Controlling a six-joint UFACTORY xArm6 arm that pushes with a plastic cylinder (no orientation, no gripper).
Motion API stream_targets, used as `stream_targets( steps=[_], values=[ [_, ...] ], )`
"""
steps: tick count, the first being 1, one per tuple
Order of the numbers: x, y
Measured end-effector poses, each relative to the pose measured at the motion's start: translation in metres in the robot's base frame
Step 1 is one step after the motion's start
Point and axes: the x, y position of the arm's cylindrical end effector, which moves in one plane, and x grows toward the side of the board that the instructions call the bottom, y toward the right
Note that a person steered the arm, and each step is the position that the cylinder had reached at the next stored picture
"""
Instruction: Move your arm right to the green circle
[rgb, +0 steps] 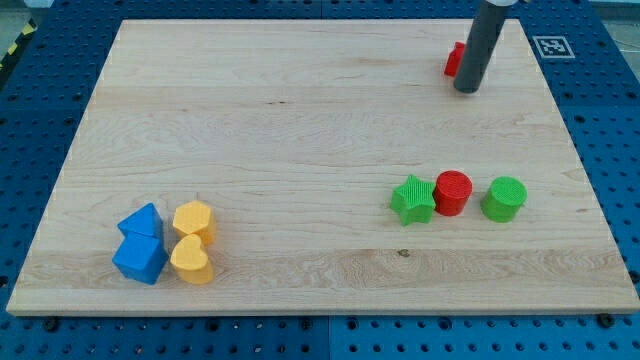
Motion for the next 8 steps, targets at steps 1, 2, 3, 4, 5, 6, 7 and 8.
stream_targets(
  steps=[1, 2, 3, 4, 5, 6, 7, 8],
  values=[
    [-0.031, 0.002],
    [-0.061, 0.036],
    [-0.059, 0.040],
    [-0.025, 0.045],
    [0.018, 0.107],
    [0.100, 0.148],
    [0.200, 0.141],
    [0.256, 0.103]
  ],
)
